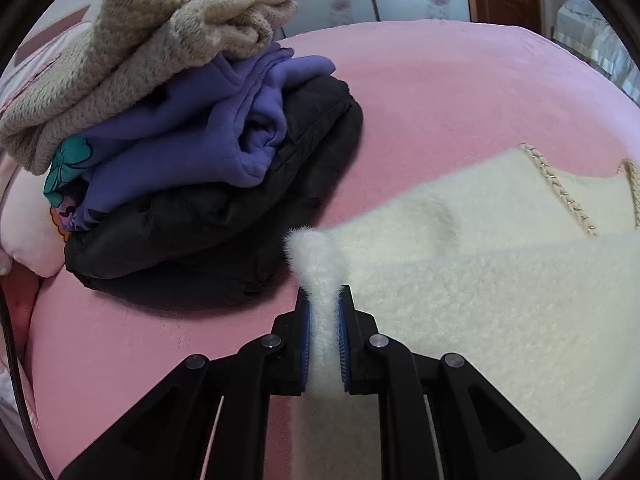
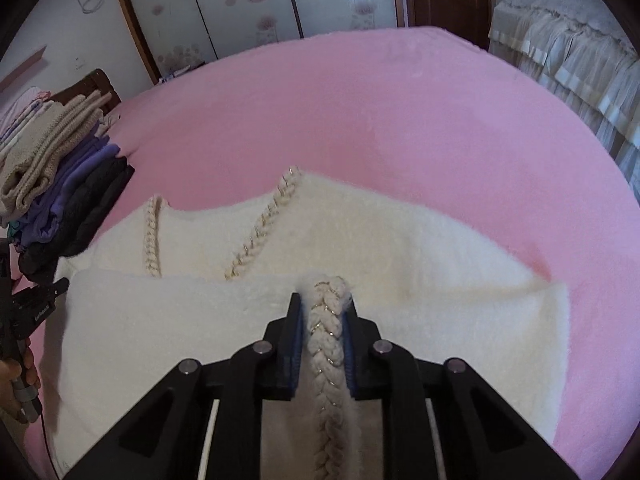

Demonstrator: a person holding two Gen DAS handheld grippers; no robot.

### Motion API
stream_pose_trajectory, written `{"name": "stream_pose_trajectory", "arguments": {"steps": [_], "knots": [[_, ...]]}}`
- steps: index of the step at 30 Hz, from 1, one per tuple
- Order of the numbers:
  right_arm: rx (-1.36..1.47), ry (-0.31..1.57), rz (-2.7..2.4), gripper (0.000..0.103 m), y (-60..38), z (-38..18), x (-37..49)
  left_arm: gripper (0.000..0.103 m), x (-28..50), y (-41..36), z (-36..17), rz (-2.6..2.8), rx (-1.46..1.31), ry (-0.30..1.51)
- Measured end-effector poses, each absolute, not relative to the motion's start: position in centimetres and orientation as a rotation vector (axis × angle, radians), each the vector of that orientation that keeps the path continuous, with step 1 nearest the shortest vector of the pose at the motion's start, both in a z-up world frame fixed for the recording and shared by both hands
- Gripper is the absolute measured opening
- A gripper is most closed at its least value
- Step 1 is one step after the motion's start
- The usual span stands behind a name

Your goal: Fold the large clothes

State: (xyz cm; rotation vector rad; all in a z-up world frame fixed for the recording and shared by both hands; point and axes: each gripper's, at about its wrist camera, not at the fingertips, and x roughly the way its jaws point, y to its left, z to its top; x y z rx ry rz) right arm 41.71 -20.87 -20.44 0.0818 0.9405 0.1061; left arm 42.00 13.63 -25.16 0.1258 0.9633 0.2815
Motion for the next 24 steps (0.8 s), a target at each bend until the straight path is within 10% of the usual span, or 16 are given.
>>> {"name": "stream_pose_trajectory", "arguments": {"steps": [6, 10, 19, 24], "knots": [[0.089, 1.060, 0.038, 0.023, -20.8, -23.5, 43.4, 0.020, 41.7, 12.9, -26.0, 0.264, 0.206, 0.978], [0.167, 1.060, 0.062, 0.041, -22.5, -20.9, 41.5, 0.063, 39.0, 12.7, -23.6, 0.197, 0.192, 0.968], [0.347, 1.086, 0.133, 0.050, -26.9, -20.9, 33.4, 0.063, 30.1, 15.6, -23.6, 0.081, -0.018, 1.027], [0.444, 1.096, 0.149, 0.050, -26.0, -22.2, 33.5, 0.037, 29.0, 18.6, -25.6, 0.004, -0.341, 1.074]]}}
